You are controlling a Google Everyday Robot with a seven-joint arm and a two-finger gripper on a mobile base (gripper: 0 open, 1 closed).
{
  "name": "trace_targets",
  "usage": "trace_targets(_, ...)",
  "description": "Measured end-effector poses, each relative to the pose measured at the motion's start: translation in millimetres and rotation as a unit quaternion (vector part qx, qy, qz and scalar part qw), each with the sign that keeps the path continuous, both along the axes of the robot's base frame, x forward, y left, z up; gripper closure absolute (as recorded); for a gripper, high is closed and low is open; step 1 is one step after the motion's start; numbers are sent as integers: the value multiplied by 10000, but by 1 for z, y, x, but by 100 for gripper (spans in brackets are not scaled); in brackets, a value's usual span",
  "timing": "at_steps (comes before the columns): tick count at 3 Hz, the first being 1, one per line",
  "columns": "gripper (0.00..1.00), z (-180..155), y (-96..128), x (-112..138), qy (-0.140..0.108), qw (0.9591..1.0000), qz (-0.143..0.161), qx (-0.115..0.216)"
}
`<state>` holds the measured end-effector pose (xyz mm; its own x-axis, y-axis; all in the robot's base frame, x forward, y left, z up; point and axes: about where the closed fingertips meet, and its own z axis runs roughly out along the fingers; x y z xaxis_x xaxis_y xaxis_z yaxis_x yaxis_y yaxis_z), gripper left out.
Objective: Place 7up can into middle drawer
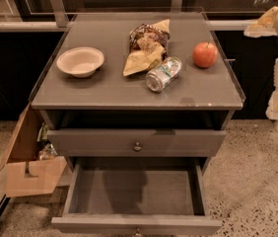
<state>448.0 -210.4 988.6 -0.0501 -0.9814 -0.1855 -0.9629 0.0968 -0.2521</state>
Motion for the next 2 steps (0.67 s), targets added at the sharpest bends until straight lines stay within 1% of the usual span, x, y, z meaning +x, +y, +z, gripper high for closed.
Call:
trace_targets(1, 0, 8, 4, 12, -10, 9954, 951, -68)
trace_targets(2, 0, 21, 11, 26, -211, 9815, 1899, -99)
